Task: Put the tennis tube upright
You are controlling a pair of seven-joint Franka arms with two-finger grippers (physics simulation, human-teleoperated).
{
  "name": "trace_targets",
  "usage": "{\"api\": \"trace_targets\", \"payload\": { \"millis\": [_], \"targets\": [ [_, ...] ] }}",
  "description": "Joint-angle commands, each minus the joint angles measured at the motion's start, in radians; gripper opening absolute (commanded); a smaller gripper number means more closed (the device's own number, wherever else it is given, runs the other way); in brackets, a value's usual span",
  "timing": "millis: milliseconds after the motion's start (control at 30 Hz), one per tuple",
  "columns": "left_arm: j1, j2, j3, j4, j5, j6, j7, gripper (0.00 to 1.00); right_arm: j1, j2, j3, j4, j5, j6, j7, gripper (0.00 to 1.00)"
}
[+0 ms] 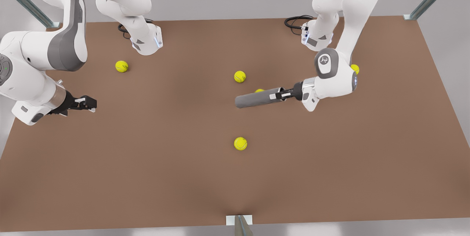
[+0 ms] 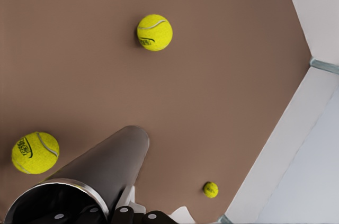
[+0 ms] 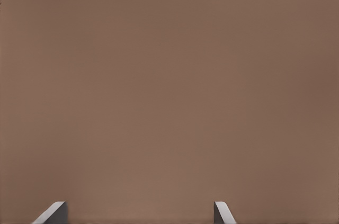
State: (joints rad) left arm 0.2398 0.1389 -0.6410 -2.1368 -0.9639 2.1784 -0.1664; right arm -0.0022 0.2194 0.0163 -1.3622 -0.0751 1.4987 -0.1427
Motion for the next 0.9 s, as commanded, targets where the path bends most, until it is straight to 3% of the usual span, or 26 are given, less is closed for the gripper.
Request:
{"api": "trace_targets", "payload": {
  "millis": [0,400,867],
  "targets": [
    [-0.002,-0.001,0.000,0.000,0.076,0.000,-0.004,0.21,0.001,0.000,0.001,0.000,0.000,0.000,0.000,1.00],
    [0.059,-0.084,0.003,0.012,0.316,-0.065,-0.094,0.21,-0.005,-0.003,-0.001,0.002,0.000,-0.005,0.000,1.00],
    [0.053,-0.111,-0.006,0.057,0.740,-0.137,-0.252,0.21,0.005,0.005,0.002,0.000,0.003,-0.020,0.003,1.00]
  ]
}}
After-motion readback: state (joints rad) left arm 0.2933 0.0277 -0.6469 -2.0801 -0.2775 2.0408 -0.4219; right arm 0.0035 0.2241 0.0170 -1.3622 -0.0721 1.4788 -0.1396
